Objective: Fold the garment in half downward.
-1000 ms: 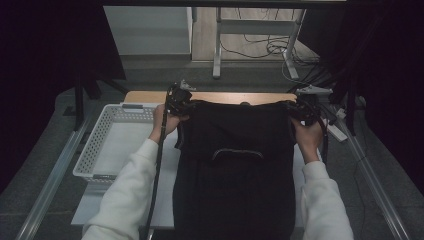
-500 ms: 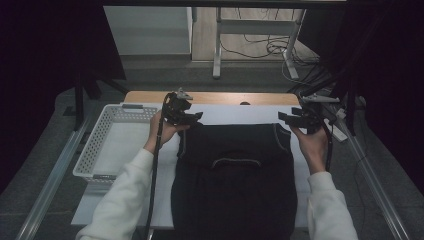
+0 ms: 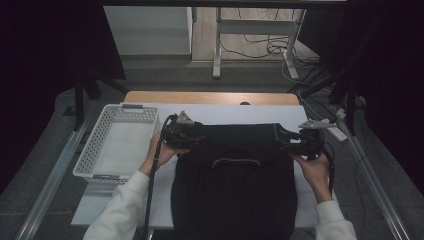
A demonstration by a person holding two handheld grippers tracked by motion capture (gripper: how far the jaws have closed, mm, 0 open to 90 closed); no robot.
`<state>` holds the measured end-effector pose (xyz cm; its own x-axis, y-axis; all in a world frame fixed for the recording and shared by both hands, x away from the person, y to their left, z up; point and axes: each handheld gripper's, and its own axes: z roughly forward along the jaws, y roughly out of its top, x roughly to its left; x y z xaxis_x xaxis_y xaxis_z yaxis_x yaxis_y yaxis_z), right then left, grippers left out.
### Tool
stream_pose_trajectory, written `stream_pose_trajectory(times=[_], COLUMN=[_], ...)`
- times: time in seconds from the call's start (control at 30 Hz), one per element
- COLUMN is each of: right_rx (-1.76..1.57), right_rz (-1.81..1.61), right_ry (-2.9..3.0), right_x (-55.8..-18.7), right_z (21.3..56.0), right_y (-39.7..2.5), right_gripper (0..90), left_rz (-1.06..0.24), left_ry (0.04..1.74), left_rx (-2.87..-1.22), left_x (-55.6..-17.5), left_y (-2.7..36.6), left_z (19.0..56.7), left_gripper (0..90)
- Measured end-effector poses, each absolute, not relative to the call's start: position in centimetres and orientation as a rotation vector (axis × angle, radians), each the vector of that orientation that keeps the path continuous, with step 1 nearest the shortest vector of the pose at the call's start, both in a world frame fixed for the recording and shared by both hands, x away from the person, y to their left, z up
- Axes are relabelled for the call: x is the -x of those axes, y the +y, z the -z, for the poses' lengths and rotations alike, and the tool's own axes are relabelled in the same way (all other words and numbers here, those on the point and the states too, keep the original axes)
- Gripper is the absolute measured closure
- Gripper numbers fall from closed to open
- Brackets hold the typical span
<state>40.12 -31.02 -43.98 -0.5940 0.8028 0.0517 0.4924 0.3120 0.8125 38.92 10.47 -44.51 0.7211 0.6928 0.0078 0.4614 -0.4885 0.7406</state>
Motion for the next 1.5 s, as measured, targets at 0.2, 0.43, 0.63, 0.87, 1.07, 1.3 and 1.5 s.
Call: stream_pose_trajectory(times=[0.2, 0.43, 0.63, 0.87, 1.07, 1.3, 1.5], right_rx=[-1.146, -1.120, -1.095, -1.076, -1.059, -1.037, -1.009], right_rz=[-1.158, -1.128, -1.109, -1.075, -1.061, -1.035, -1.034], right_ry=[2.285, 2.330, 2.370, 2.409, 2.434, 2.468, 2.490], right_x=[-39.9, -39.5, -39.2, -39.2, -39.0, -38.6, -38.4], right_z=[45.8, 46.6, 47.1, 47.9, 48.2, 48.7, 49.0], right_y=[-30.1, -29.3, -28.7, -28.3, -28.0, -27.3, -26.6], right_gripper=[34.3, 33.8, 33.8, 33.6, 33.4, 33.4, 33.4], left_rz=[-0.362, -0.352, -0.321, -0.293, -0.259, -0.236, -0.215], left_ry=[0.875, 0.860, 0.848, 0.824, 0.818, 0.806, 0.798], left_rx=[-2.197, -2.212, -2.241, -2.268, -2.268, -2.286, -2.299], left_x=[-38.9, -38.2, -37.9, -37.7, -37.6, -37.5, -37.5], left_y=[10.3, 10.3, 10.3, 9.8, 9.5, 9.1, 8.9], left_z=[45.8, 46.5, 47.6, 48.2, 48.5, 49.0, 49.4], left_gripper=[38.0, 38.0, 38.1, 38.1, 38.0, 37.7, 37.2])
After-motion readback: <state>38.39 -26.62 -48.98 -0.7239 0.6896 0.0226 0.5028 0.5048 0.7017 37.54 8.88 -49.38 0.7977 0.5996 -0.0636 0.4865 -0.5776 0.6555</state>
